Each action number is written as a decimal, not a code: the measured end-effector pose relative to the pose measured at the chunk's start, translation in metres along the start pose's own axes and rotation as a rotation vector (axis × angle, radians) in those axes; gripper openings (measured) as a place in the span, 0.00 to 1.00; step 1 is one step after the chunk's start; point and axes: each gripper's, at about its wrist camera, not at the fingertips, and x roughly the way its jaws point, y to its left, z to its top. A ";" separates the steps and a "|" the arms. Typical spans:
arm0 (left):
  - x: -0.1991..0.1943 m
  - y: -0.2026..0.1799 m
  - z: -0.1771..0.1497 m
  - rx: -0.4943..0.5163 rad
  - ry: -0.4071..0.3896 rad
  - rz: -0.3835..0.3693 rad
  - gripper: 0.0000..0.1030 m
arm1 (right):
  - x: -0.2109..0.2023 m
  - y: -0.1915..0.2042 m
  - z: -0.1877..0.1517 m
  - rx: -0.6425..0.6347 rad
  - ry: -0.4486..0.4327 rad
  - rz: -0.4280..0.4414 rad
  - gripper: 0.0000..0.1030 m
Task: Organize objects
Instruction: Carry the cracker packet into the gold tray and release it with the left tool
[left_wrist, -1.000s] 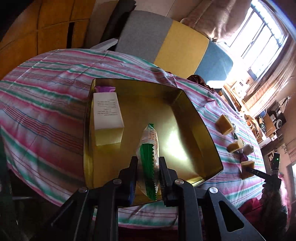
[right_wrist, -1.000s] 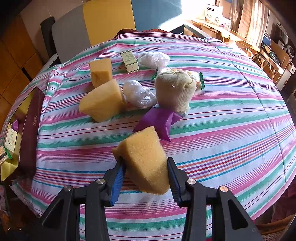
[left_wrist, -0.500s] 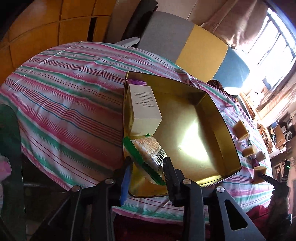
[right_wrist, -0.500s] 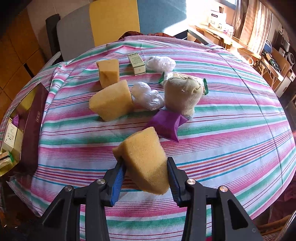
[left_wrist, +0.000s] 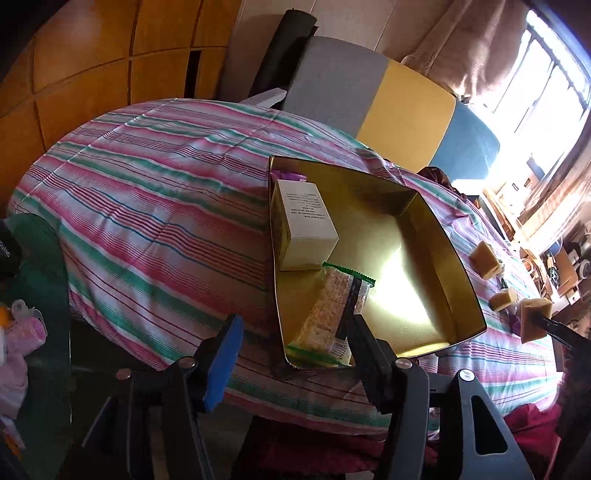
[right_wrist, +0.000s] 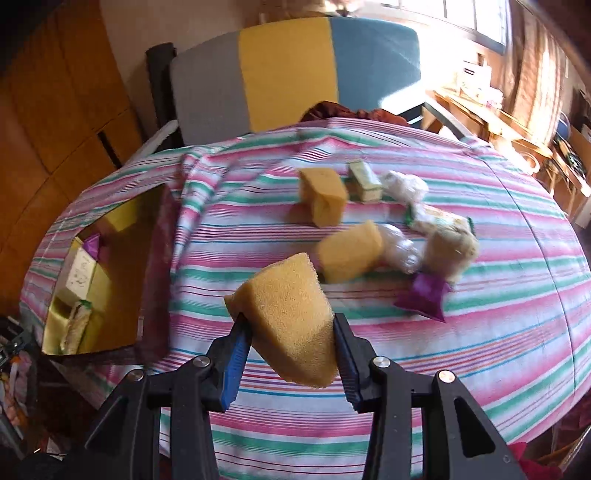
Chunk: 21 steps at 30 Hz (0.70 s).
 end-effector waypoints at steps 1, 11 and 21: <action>0.000 0.000 0.000 -0.003 -0.003 -0.002 0.58 | -0.001 0.017 0.005 -0.027 -0.005 0.038 0.42; -0.009 -0.013 0.015 0.067 -0.121 0.087 0.60 | 0.033 0.172 0.022 -0.290 0.082 0.232 0.42; -0.007 -0.012 0.016 0.103 -0.158 0.181 0.67 | 0.114 0.235 -0.005 -0.418 0.270 0.138 0.42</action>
